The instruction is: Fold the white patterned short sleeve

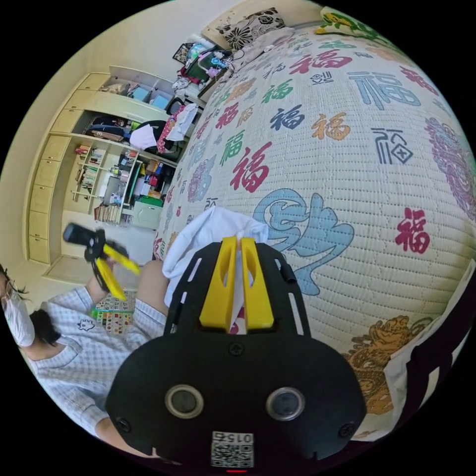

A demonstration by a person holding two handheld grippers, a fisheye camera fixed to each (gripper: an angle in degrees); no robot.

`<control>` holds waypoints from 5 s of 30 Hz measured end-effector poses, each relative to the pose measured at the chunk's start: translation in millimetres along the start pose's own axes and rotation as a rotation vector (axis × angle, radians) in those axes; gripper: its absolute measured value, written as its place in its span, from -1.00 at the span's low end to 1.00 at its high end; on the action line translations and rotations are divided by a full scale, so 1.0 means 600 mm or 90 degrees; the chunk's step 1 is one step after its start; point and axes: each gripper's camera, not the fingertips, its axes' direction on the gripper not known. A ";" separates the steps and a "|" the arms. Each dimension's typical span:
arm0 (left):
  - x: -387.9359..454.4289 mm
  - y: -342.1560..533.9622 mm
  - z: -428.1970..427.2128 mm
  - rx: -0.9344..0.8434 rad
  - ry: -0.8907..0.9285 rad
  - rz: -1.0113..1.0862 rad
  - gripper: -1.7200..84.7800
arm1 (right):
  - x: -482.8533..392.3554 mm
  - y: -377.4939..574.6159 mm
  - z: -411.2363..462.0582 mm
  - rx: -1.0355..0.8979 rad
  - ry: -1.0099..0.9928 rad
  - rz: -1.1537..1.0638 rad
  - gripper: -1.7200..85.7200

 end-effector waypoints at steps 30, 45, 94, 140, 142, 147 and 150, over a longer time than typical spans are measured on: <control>-0.635 0.005 0.372 -0.443 0.273 -0.081 -0.93 | 0.019 0.065 -0.126 -0.113 0.063 0.008 -0.96; -0.648 0.145 0.197 -0.107 0.106 -0.112 -0.81 | -0.060 0.251 -0.177 -0.036 0.013 0.032 -0.77; -0.375 0.454 -0.159 0.138 -0.096 -0.449 -0.74 | -0.176 0.427 -0.283 0.056 0.050 0.064 -0.74; 0.057 0.395 -0.290 0.059 -0.031 -0.057 -0.97 | -0.360 0.512 -0.071 -0.213 0.017 -0.223 -0.94; 0.074 0.396 -0.264 0.038 -0.028 -0.080 -0.97 | -0.361 0.520 -0.028 -0.244 0.041 -0.211 -0.94; 0.103 0.382 -0.224 -0.007 -0.039 -0.136 -0.96 | -0.371 0.531 0.053 -0.297 0.111 -0.204 -0.88; 0.126 0.366 -0.216 -0.054 0.015 -0.152 -0.93 | -0.379 0.534 0.064 -0.286 0.130 -0.178 -0.83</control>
